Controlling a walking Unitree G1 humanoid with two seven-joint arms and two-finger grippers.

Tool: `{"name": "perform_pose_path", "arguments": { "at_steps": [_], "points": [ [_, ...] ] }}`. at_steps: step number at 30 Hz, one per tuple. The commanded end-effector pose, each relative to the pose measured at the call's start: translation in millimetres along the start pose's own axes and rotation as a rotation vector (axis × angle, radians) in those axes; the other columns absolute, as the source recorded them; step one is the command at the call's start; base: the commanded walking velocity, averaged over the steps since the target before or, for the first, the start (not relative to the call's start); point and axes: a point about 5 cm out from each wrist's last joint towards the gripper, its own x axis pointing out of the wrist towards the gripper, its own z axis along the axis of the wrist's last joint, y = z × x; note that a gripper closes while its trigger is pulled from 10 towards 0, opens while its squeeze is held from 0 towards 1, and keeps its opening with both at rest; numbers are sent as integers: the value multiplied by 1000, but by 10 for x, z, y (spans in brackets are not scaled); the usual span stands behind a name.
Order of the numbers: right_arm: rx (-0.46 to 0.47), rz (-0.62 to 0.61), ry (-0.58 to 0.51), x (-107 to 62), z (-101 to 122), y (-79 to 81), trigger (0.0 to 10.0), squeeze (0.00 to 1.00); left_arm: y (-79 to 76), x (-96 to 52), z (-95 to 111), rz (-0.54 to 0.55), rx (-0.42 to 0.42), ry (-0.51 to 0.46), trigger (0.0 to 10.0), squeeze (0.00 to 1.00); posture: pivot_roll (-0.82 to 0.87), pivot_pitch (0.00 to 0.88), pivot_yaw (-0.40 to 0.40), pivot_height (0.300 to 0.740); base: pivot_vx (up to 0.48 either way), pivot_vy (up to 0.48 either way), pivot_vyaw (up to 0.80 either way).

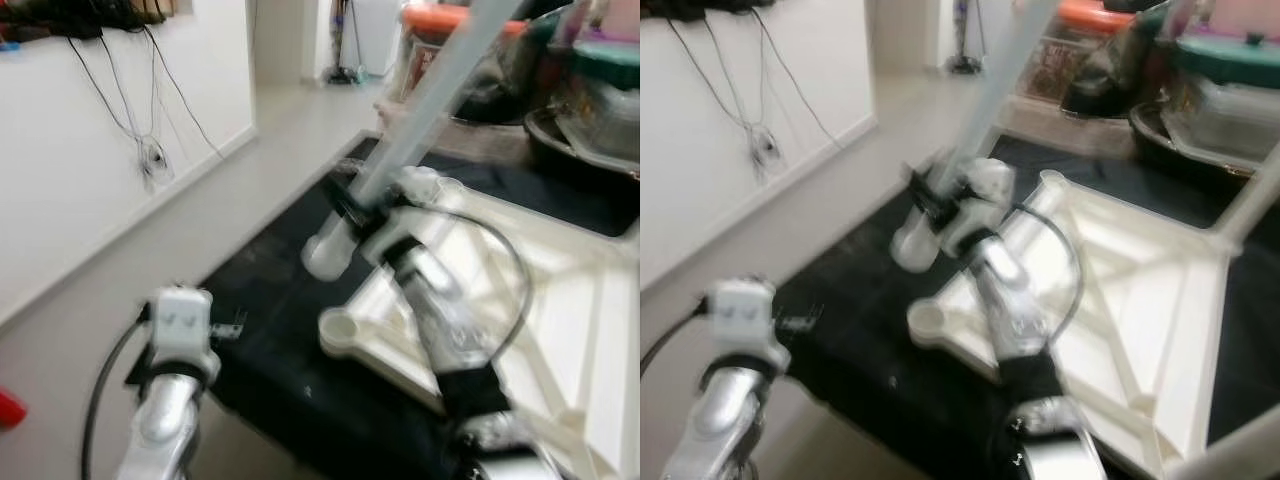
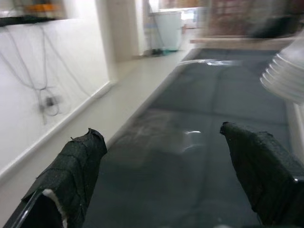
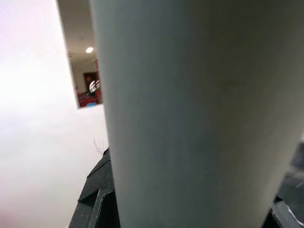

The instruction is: Building children table

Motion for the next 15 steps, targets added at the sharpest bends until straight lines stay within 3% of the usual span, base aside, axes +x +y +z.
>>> {"name": "perform_pose_path", "arguments": {
  "at_steps": [1, 12, 15],
  "points": [
    [1, 29, -14, 34, 3, 95, 10000, 0, 45, -13, -31, 22, -5, 23, 10000, 0, 101, 31, -79, 740, 0, 0, 0],
    [-7, 50, 5, 28, -27, 100, 10000, 0, 35, -8, -26, 11, -36, 18, 10000, 0, 103, 34, -80, 740, 0, 0, 0],
    [25, 146, 78, 45, -78, 111, 10000, 0, -32, -59, -51, -48, -76, 35, 10000, 0, 101, 45, -81, 740, 0, 0, 0]
  ]
}}
